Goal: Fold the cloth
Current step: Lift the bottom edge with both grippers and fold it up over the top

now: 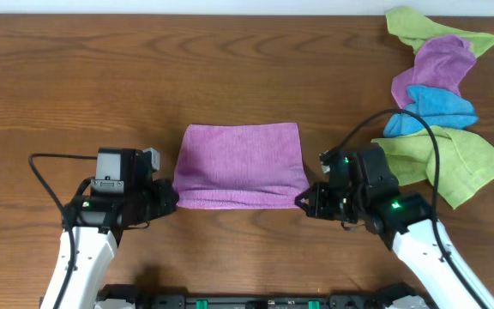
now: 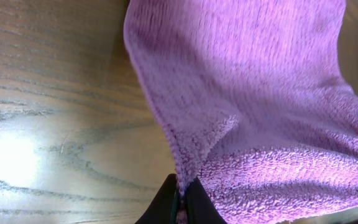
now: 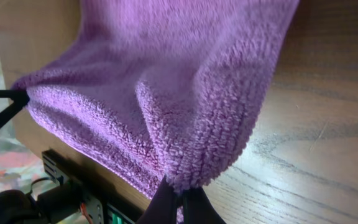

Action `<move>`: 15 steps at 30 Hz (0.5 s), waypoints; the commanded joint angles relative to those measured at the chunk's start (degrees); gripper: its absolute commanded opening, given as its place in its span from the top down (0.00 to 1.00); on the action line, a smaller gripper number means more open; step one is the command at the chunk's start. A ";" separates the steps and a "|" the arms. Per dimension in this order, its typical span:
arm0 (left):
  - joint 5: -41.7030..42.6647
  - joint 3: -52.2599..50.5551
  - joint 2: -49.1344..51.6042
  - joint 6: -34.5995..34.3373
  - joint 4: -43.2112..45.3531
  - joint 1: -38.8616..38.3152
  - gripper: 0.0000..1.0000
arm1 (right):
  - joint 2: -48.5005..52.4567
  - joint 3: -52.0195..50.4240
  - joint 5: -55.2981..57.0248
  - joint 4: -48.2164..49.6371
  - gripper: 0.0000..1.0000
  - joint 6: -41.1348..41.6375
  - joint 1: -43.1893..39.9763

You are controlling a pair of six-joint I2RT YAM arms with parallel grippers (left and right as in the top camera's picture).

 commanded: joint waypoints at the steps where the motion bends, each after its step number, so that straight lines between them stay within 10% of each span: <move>1: 0.26 0.72 -0.11 -1.31 1.22 -0.02 0.94 | -0.66 1.09 0.61 1.11 0.98 1.33 0.07; 15: -1.09 1.22 17.35 -2.43 26.27 0.00 0.95 | 11.23 1.11 8.26 19.65 0.98 2.36 -0.85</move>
